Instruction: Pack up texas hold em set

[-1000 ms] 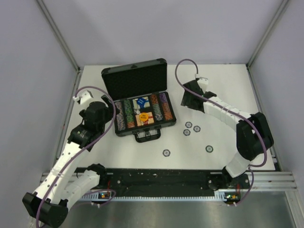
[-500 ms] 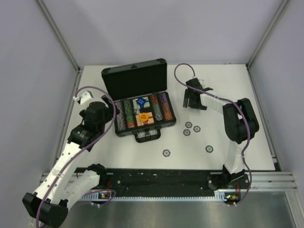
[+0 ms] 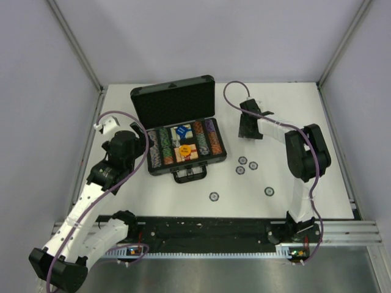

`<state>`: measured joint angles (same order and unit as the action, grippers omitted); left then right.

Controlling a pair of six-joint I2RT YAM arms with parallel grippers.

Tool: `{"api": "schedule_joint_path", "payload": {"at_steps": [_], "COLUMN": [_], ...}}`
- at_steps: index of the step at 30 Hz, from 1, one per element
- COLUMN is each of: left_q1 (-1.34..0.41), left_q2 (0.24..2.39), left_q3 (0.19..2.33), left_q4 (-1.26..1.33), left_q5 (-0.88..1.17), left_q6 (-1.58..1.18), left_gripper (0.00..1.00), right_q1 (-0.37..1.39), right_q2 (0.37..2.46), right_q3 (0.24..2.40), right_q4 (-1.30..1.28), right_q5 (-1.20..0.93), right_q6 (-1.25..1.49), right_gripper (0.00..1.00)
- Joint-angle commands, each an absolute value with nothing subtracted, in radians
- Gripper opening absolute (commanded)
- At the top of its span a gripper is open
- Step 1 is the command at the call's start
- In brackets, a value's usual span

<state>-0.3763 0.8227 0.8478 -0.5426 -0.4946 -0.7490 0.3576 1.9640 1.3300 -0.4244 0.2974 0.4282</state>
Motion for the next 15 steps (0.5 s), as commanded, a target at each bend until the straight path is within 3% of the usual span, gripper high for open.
{"api": "schedule_joint_path", "payload": {"at_steps": [1, 9, 15], "left_q1": [-0.373, -0.373, -0.373], "left_q2": [0.818, 0.822, 0.824], "left_q3": [0.850, 0.850, 0.850], "left_q4": [-0.522, -0.520, -0.520], "left_q5": [-0.515, -0.514, -0.511], "left_q6": [-0.739, -0.738, -0.738], "left_gripper": [0.97, 0.97, 0.97], "right_q1": [0.333, 0.328, 0.330], "right_q2": [1.980, 1.973, 1.921], "right_q3": [1.319, 1.305, 1.293], "right_q4": [-0.420, -0.411, -0.377], "right_q5": [0.265, 0.285, 0.298], "right_q6": [0.440, 0.443, 0.433], "right_gripper": [0.52, 0.32, 0.27]}}
